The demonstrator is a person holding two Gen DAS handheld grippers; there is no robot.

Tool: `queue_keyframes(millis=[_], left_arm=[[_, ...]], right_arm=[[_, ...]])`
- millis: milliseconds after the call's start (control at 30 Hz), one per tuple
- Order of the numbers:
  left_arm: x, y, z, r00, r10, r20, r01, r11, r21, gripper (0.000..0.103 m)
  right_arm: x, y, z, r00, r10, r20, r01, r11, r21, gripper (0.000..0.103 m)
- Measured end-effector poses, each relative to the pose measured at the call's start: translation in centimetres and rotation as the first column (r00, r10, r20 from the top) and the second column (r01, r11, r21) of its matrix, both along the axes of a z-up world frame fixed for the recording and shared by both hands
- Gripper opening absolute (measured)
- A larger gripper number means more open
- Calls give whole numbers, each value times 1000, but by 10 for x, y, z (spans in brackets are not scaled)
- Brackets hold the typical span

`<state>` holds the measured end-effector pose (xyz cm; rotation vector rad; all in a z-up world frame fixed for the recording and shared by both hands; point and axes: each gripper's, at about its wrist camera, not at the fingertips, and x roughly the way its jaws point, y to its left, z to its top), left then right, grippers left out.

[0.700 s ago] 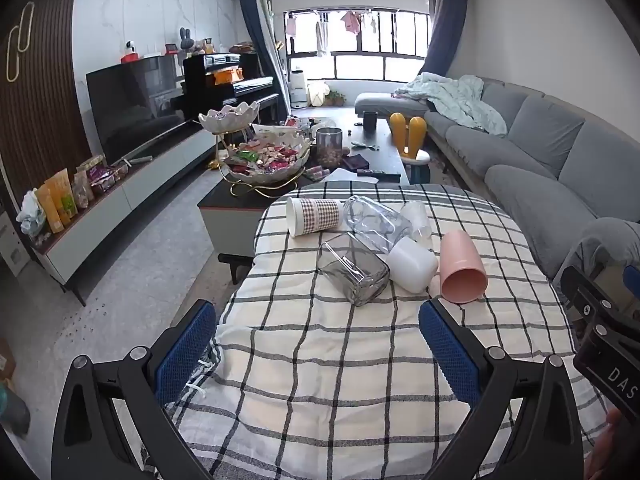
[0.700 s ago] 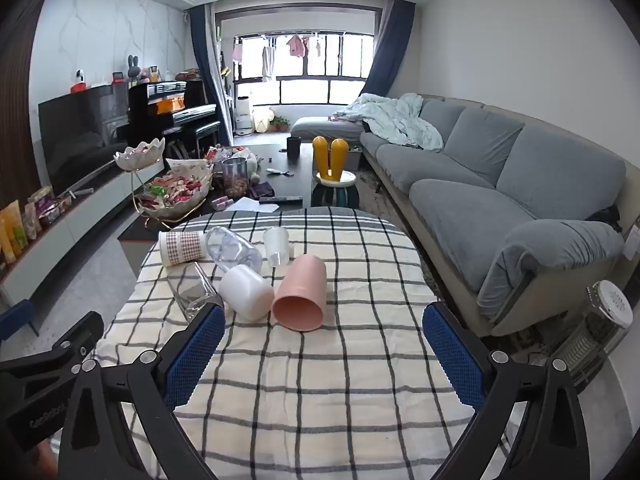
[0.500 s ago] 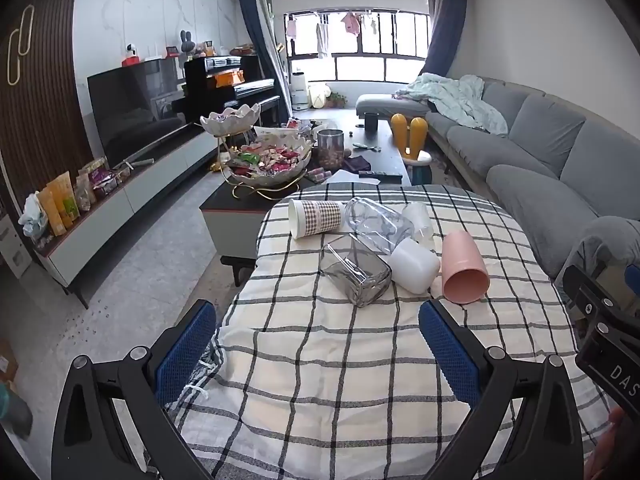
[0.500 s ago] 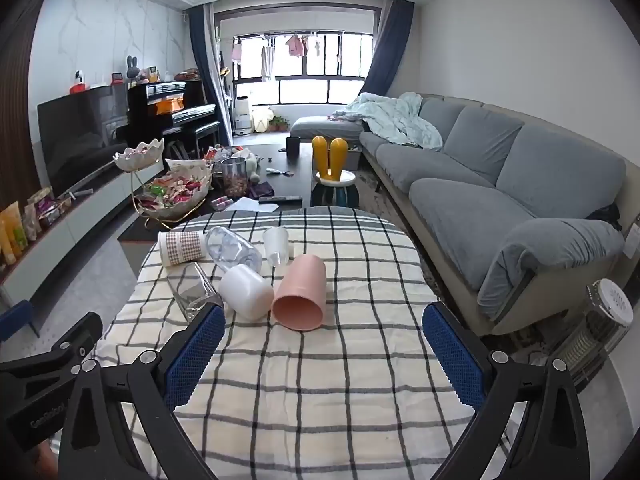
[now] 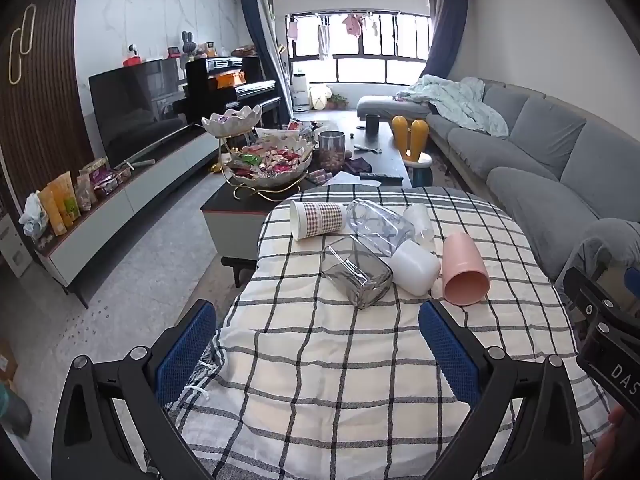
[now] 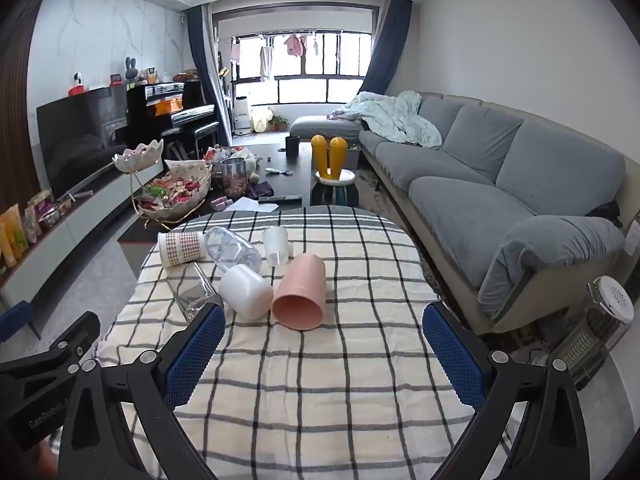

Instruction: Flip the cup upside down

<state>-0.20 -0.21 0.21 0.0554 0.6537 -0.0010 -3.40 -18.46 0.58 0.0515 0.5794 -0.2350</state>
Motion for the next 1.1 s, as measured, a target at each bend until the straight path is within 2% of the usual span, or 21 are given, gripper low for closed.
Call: queue_keyframes(millis=[1100], left_arm=[[0, 3, 0, 1000, 0, -4, 0, 1000, -7, 103]], right_arm=[[0, -1, -1, 1000, -2, -2, 2, 1000, 4, 100]])
